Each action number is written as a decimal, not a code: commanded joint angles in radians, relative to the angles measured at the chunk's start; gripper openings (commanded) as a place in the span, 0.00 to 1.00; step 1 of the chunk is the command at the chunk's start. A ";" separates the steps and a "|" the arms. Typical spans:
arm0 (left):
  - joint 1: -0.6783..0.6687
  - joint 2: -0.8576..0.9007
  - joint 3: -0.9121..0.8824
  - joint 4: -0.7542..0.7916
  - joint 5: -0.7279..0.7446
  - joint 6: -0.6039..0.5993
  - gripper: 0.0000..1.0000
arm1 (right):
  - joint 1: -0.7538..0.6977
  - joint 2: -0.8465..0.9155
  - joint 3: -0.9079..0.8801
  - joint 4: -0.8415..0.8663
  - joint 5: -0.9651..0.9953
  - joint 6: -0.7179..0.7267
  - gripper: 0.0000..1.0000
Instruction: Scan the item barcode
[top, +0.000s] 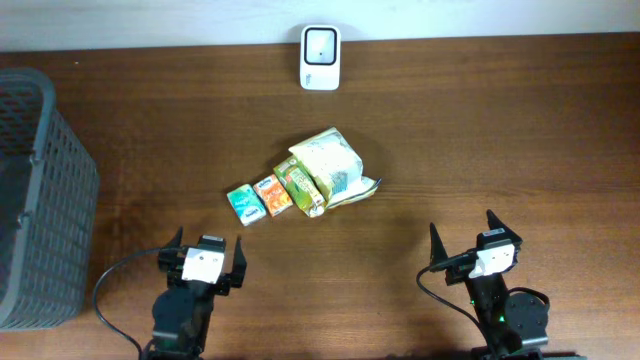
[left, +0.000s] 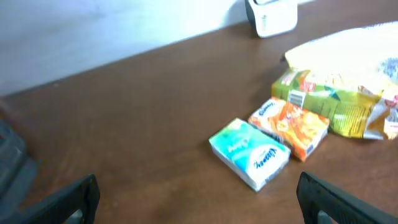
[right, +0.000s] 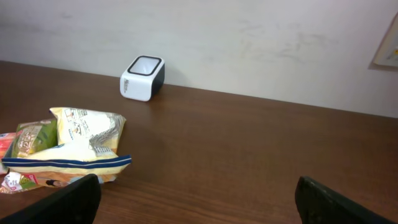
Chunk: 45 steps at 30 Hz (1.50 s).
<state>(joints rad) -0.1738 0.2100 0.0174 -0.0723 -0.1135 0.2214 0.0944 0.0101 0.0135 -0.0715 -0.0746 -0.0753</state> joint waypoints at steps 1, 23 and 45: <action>0.001 -0.100 -0.009 0.004 -0.011 0.019 0.99 | 0.004 -0.006 -0.008 0.000 0.008 0.004 0.99; 0.002 -0.204 -0.009 0.004 -0.011 0.019 0.99 | 0.004 -0.006 -0.008 0.000 0.004 0.005 0.99; 0.002 -0.204 -0.009 0.004 -0.011 0.019 0.99 | 0.003 1.069 0.899 -0.461 -0.992 0.270 0.98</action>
<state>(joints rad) -0.1738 0.0113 0.0166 -0.0696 -0.1135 0.2253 0.0944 0.9672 0.8791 -0.5545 -0.8253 0.1661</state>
